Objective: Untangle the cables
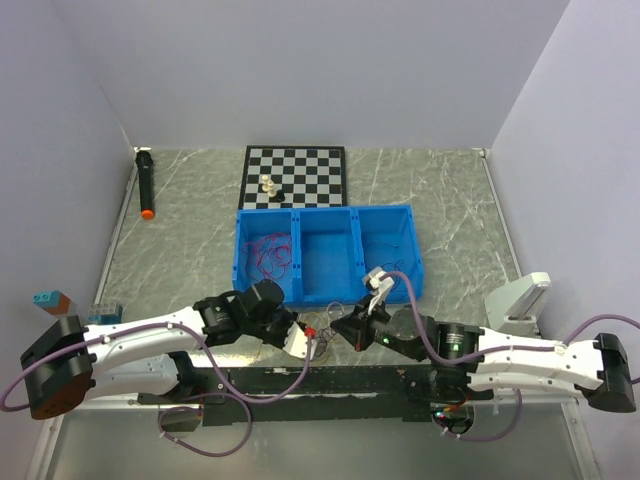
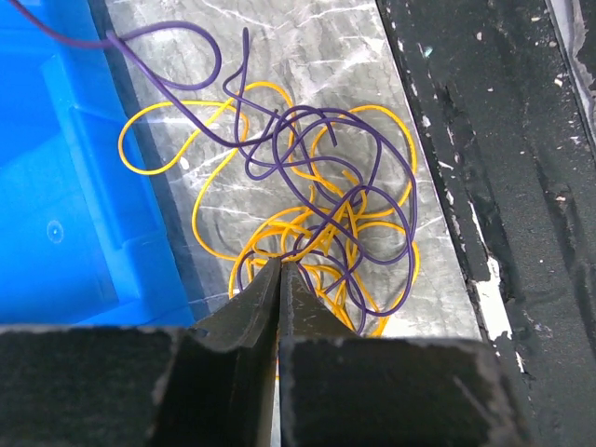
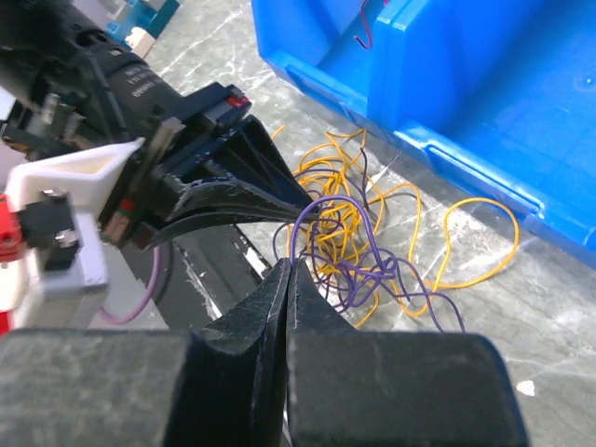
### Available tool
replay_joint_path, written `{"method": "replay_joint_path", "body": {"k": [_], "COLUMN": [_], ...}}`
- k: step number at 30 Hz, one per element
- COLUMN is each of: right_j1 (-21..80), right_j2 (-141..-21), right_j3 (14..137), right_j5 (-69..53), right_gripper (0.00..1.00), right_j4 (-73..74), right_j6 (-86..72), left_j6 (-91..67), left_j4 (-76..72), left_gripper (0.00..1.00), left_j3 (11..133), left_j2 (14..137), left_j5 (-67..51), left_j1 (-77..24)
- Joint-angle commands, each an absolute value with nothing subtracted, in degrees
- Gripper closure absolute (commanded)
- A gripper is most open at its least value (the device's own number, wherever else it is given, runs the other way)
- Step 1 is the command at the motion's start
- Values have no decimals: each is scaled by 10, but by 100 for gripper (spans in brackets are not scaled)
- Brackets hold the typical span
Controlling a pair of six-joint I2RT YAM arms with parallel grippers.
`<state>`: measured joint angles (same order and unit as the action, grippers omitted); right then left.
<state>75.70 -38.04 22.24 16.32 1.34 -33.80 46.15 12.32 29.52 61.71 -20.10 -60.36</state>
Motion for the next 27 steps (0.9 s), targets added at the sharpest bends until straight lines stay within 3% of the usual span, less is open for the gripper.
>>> {"method": "replay_joint_path", "body": {"k": [1,3,11,27], "right_j1": [765,765,765,765], "right_j2": [-352,-345,-295,-406], "right_j3": [248,261,475,796], "right_j5": [185,202,270,294], "right_gripper": [100,100,100,100], "right_j4": [77,98,197,187], "right_j6": [-338,-331,-181,74], "left_j6": [482,492,536,665], "left_j4": [87,83,123,208], "left_gripper": [92,99,99,99], "left_j3": [287,282,263,213], "left_j2": [607,606,587,546], "left_j5": [-214,-213,-211,-184], "left_j1": [-609,-610,-612,-614]}}
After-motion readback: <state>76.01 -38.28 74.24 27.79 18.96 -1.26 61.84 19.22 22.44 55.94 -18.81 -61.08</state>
